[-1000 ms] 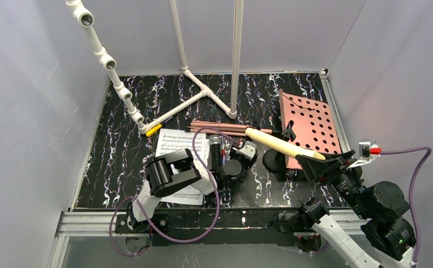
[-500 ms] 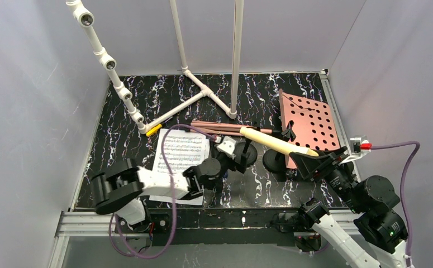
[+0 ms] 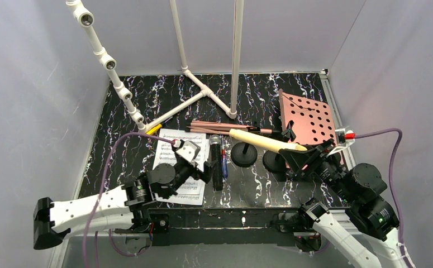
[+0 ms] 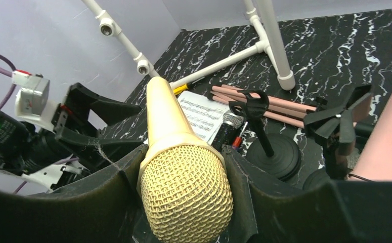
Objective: Pack up the instrument practice props
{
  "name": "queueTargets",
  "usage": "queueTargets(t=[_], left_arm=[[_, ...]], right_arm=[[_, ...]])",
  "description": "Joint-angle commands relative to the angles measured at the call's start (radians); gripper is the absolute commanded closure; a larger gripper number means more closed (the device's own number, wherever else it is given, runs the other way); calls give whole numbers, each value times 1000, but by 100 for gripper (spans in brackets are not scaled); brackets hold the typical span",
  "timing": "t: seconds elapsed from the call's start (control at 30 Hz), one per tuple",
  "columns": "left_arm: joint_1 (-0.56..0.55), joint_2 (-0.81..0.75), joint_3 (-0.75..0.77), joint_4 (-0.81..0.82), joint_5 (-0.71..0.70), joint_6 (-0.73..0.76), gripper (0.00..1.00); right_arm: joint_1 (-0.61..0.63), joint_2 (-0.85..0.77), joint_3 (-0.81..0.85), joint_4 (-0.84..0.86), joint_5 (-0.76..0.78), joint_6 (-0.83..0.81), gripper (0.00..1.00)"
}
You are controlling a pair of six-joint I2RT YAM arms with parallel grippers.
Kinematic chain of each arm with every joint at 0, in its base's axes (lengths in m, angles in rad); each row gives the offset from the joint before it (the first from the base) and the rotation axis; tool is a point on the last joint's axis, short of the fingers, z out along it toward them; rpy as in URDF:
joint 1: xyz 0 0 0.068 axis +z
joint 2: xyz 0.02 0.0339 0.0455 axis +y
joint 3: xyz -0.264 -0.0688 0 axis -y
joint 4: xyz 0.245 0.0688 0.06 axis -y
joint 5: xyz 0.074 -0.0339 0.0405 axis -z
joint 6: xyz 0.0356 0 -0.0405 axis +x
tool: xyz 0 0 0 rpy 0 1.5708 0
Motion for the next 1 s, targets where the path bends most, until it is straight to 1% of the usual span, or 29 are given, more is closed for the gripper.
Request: queueTargets(t=[0.0,0.13,0.27,0.4,0.53,0.63,0.77,0.83,0.97], left_arm=[[-6,-110,119,-379,-2,164,2],[-6,-116,252,-552,86,244,2],[-6,-106,336,-662,251,411,3],[-7,-93,412,-739,415,533,4],[-7,-50,441,-730,520,617,5],[-6,5,444,-678,548,638,7],[-6,81,467,-628,549,627,11],[-6,116,480,-615,587,604,14],[-5,172,485,-568,621,560,22]], right_arm=[[4,35,-20,104,-81,-25,99],[4,84,-30,122,-144,-37,99],[4,135,-54,175,-227,-43,99],[4,196,-65,215,-298,-55,99],[4,235,-91,269,-376,-50,99],[4,262,-104,302,-443,-43,99],[4,285,-108,310,-501,-49,99],[4,296,-110,316,-523,-50,99],[4,313,-130,353,-561,-37,99]])
